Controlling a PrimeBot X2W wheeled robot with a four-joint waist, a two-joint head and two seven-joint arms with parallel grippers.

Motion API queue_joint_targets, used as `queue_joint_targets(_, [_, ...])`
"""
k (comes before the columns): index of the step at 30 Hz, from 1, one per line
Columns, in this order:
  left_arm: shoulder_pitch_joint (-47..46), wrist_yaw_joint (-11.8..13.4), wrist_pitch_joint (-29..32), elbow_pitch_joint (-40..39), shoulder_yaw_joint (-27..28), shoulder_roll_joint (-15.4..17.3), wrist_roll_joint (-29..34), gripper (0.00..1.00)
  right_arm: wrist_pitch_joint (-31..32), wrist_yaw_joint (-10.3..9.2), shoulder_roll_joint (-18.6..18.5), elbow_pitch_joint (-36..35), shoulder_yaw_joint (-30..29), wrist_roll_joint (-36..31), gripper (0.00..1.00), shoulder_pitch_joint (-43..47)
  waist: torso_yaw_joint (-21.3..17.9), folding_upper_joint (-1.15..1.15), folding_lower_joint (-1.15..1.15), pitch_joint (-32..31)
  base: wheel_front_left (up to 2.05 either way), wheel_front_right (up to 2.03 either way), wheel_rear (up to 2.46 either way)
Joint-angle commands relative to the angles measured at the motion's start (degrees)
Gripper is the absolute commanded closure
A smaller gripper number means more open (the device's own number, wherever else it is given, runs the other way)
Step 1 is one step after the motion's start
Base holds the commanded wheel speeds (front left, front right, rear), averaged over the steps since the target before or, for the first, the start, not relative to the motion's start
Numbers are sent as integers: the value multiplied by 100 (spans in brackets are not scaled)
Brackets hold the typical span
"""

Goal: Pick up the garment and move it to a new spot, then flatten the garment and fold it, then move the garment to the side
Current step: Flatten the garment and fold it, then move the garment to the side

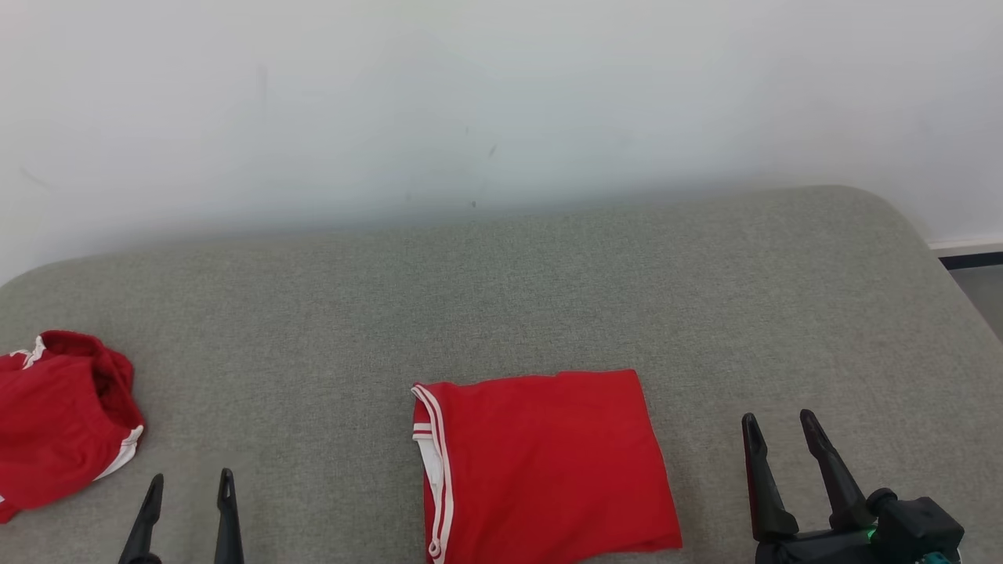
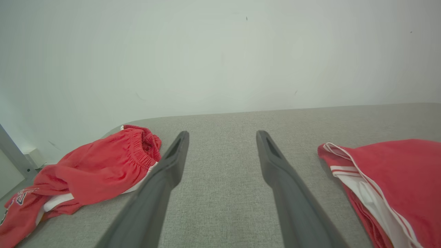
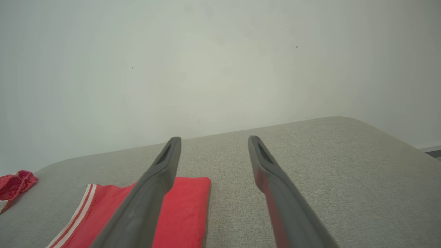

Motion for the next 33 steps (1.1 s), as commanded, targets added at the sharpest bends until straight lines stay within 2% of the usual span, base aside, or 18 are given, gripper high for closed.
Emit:
queue_joint_targets(1, [106, -2, -18, -80, 19, 41, -8, 0, -25, -13, 30, 8, -2, -52, 0, 66, 22, 0, 0, -13, 0, 0, 0])
queue_joint_targets(11, [456, 55, -18, -333, 71, -4, 122, 0, -26, -13, 58, 134, 20, -156, 0, 83, 130, 0, 0, -47, 0, 0, 0])
queue_joint_targets(33, [482, 43, -18, -355, 12, -65, 156, 0, -26, -13, 48, 565, 87, -357, 0, 36, 129, 0, 0, -34, 0, 0, 0])
